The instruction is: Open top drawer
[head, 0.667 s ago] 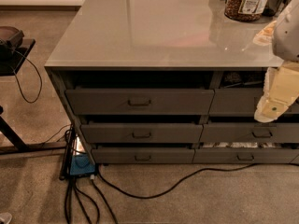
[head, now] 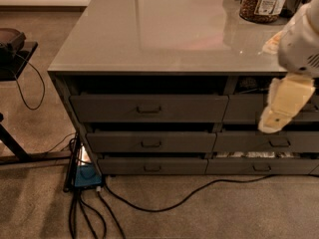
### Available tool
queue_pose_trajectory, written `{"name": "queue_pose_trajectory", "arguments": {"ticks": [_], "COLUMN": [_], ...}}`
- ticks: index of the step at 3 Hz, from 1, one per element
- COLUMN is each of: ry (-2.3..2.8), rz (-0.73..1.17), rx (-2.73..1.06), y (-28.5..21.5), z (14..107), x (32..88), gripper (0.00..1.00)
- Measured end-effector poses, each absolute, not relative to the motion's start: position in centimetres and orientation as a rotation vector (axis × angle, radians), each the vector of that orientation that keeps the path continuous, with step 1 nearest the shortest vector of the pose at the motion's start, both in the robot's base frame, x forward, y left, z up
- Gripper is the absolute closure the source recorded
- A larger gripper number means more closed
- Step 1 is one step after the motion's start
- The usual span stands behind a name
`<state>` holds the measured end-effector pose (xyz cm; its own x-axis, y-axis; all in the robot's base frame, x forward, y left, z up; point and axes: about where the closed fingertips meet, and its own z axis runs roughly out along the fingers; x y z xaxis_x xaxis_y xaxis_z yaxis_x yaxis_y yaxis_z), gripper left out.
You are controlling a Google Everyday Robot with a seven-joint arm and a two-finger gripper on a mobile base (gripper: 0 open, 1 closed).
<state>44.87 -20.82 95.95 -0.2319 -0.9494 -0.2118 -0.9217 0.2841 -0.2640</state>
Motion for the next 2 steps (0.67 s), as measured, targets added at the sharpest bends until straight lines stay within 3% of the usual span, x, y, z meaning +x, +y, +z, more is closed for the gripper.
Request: {"name": "queue_pose_trajectory", "arguments": {"ticks": [2], "ry": [2.132], "rz": [0.092], "rx": [-1.762], "y": [-10.7], "z": [83.4], "x": [45.9], "gripper": [0.0]}}
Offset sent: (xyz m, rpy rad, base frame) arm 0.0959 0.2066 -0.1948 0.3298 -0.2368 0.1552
